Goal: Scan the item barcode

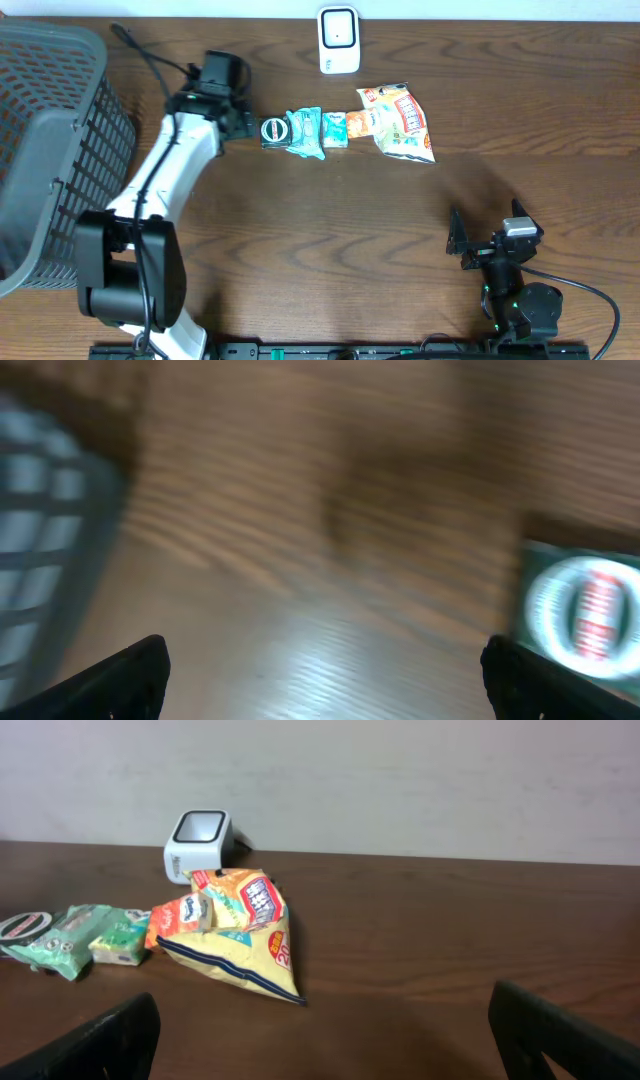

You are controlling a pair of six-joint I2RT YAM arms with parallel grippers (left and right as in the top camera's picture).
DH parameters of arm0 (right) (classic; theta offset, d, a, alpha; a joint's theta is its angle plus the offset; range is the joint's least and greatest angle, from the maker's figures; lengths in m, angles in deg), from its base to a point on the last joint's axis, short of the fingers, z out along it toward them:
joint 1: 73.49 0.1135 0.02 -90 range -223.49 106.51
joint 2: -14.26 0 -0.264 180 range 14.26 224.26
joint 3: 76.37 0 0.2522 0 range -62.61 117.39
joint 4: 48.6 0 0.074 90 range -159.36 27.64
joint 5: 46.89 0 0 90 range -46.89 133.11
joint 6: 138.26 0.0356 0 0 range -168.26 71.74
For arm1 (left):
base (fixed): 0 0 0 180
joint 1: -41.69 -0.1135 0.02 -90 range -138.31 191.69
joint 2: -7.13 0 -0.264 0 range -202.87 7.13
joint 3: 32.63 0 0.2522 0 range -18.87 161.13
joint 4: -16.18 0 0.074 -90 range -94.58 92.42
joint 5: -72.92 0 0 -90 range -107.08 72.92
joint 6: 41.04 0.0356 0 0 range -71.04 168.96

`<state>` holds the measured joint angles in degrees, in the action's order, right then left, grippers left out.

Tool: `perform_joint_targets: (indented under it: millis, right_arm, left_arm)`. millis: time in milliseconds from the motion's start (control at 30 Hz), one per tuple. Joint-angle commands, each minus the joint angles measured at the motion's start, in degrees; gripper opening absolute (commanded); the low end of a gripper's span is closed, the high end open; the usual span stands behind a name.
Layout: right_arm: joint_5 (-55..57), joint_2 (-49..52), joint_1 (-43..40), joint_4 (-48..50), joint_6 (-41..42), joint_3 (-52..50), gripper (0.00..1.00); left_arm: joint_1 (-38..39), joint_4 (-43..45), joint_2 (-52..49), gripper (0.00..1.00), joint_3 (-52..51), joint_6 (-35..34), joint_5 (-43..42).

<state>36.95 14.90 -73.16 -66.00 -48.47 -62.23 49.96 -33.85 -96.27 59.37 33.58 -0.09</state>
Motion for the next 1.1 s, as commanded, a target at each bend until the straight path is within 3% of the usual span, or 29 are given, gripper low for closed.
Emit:
perform_joint_targets:
  millis: [0,133,333,1067]
  right_arm:
    - [0.20,-0.26,0.50,-0.24,1.01,-0.07,0.99]
    - [0.20,-0.26,0.50,-0.24,1.01,-0.07,0.99]
    - [0.20,-0.26,0.50,-0.24,1.01,-0.07,0.99]
    - [0.20,-0.26,0.50,-0.24,1.01,-0.07,0.99]
  left_arm:
    - [-5.38,-2.10,-0.02,0.98,-0.28,-1.51,3.19]
    - [-9.40,-2.75,-0.02,0.98,-0.31,-6.78,2.56]
    - [-10.38,-2.08,-0.02,0.98,-0.37,1.64,-8.68]
    - [-10.36,-2.27,-0.02,0.97,-0.37,1.62,-8.87]
